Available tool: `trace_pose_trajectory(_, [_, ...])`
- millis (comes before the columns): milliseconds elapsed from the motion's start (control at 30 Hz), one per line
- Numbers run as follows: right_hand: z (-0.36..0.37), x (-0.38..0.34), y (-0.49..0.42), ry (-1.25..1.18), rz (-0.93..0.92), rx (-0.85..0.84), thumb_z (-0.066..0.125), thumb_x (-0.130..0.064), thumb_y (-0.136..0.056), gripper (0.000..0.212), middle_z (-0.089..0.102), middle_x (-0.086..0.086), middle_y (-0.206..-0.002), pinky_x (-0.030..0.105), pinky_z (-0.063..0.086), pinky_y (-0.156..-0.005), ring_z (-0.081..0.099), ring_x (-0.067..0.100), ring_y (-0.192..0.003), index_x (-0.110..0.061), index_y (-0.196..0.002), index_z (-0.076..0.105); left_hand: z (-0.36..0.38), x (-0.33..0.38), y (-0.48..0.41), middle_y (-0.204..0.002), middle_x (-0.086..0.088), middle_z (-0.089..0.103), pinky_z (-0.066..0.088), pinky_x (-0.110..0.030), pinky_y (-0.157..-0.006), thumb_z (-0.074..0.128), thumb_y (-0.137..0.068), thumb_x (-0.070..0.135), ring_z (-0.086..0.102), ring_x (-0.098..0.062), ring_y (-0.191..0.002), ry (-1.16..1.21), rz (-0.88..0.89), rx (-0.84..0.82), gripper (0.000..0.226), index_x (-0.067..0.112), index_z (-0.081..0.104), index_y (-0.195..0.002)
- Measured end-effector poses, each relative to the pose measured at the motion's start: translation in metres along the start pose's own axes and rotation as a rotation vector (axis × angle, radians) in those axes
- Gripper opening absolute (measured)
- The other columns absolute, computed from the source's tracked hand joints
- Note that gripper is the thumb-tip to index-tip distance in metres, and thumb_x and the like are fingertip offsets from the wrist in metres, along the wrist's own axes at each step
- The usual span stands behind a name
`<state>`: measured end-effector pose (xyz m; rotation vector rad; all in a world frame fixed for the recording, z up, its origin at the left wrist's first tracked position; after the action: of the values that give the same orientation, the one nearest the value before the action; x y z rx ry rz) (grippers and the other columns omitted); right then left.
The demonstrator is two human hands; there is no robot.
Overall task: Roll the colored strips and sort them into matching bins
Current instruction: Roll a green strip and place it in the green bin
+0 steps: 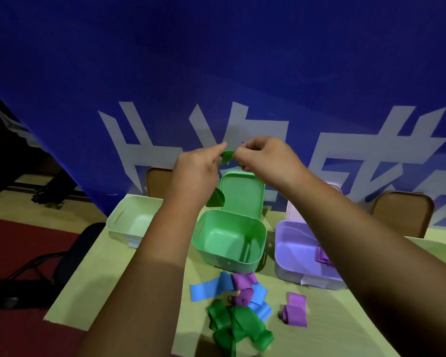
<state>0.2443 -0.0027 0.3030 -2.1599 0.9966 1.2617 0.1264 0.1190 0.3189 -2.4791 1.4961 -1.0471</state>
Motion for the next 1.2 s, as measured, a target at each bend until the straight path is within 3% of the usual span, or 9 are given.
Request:
trace_pose_trajectory(100, [0.003, 0.004, 0.000, -0.008, 0.014, -0.020, 0.068, -0.049, -0.088, 0.028, 0.079, -0.001, -0.092, 0.050, 0.064, -0.091, 0.076, 0.020, -0.094, -0.025, -0.099, 0.077, 0.001, -0.001, 0.004, -0.119, -0.005, 0.077, 0.035, 0.002, -0.061, 0.058, -0.113, 0.020, 0.053, -0.008, -0.079, -0.017, 0.018, -0.046, 0.041, 0.033, 0.062, -0.152])
trace_pose_trajectory(200, [0.007, 0.014, -0.004, -0.063, 0.066, -0.063, 0.067, -0.051, -0.083, 0.036, 0.081, -0.001, -0.087, 0.054, 0.062, -0.097, 0.078, 0.022, -0.093, -0.020, -0.098, 0.080, 0.002, 0.000, 0.008, -0.114, -0.004, 0.076, 0.033, 0.006, -0.065, 0.056, -0.113, 0.021, 0.047, 0.004, -0.067, 0.020, 0.026, -0.086, 0.040, 0.032, 0.063, -0.151])
trace_pose_trajectory(433, [0.024, 0.032, -0.013, -0.257, 0.123, -0.162, 0.071, -0.043, -0.084, 0.035, 0.080, 0.005, -0.089, 0.048, 0.062, -0.100, 0.078, 0.020, -0.094, -0.015, -0.103, 0.080, 0.008, -0.008, 0.009, -0.106, 0.001, 0.075, 0.038, 0.000, -0.059, 0.058, -0.112, 0.020, 0.053, 0.006, -0.070, 0.070, 0.028, -0.156, 0.038, 0.030, 0.067, -0.147])
trace_pose_trajectory(567, [0.027, 0.030, -0.012, -0.327, 0.120, -0.132, 0.074, -0.039, -0.083, 0.035, 0.079, 0.005, -0.087, 0.048, 0.063, -0.100, 0.076, 0.018, -0.090, -0.012, -0.104, 0.080, 0.007, -0.008, 0.013, -0.086, 0.008, 0.069, 0.039, -0.004, -0.057, 0.061, -0.109, 0.015, 0.059, 0.011, -0.072, 0.119, 0.042, -0.142, 0.033, 0.028, 0.074, -0.137])
trace_pose_trajectory(633, [0.029, 0.028, -0.012, -0.369, 0.111, -0.105, 0.075, -0.034, -0.087, 0.031, 0.078, 0.007, -0.085, 0.049, 0.062, -0.101, 0.074, 0.018, -0.087, -0.009, -0.103, 0.080, 0.007, -0.010, 0.013, -0.080, 0.008, 0.069, 0.041, -0.010, -0.055, 0.063, -0.107, 0.016, 0.060, 0.004, -0.075, 0.155, 0.029, -0.129, 0.029, 0.028, 0.078, -0.129])
trace_pose_trajectory(733, [0.030, 0.026, -0.009, -0.417, 0.100, -0.062, 0.076, -0.032, -0.096, 0.024, 0.078, 0.011, -0.088, 0.048, 0.062, -0.101, 0.071, 0.018, -0.083, -0.008, -0.103, 0.079, 0.009, -0.014, 0.011, -0.081, 0.002, 0.072, 0.044, -0.021, -0.059, 0.064, -0.106, 0.017, 0.062, -0.011, -0.080, 0.222, -0.004, -0.125, 0.022, 0.028, 0.079, -0.117])
trace_pose_trajectory(867, [0.030, 0.025, -0.009, -0.398, 0.070, -0.027, 0.079, -0.042, -0.096, 0.025, 0.081, 0.005, -0.092, 0.048, 0.061, -0.102, 0.076, 0.019, -0.091, -0.018, -0.103, 0.081, 0.007, -0.019, 0.008, -0.086, -0.004, 0.075, 0.045, -0.025, -0.063, 0.066, -0.105, 0.016, 0.062, -0.015, -0.082, 0.273, -0.021, -0.077, 0.020, 0.024, 0.082, -0.114])
trace_pose_trajectory(1100, [0.036, 0.021, -0.011, -0.504, 0.078, -0.011, 0.077, -0.035, -0.099, 0.019, 0.081, 0.013, -0.104, 0.051, 0.060, -0.104, 0.077, 0.031, -0.108, -0.019, -0.107, 0.081, 0.001, -0.018, -0.001, -0.120, 0.005, 0.066, 0.038, 0.003, -0.073, 0.074, -0.101, 0.020, 0.061, -0.007, -0.102, 0.248, -0.039, 0.047, 0.024, 0.017, 0.080, -0.124])
trace_pose_trajectory(1200, [0.037, 0.020, -0.012, -0.537, 0.082, -0.020, 0.076, -0.031, -0.100, 0.019, 0.082, 0.009, -0.104, 0.047, 0.061, -0.104, 0.078, 0.025, -0.106, -0.016, -0.110, 0.081, 0.005, -0.018, -0.004, -0.118, 0.005, 0.063, 0.043, -0.001, -0.076, 0.080, -0.096, 0.022, 0.061, -0.008, -0.104, 0.268, -0.038, 0.067, 0.028, 0.017, 0.080, -0.124])
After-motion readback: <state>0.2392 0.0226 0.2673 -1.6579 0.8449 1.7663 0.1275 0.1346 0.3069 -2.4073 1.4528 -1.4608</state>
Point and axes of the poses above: each hand's wrist, its own y-axis away from the middle knuckle, its own z-axis out of the palm, x = y × z, the point moved 9 cm from there along -y, towards the middle knuckle
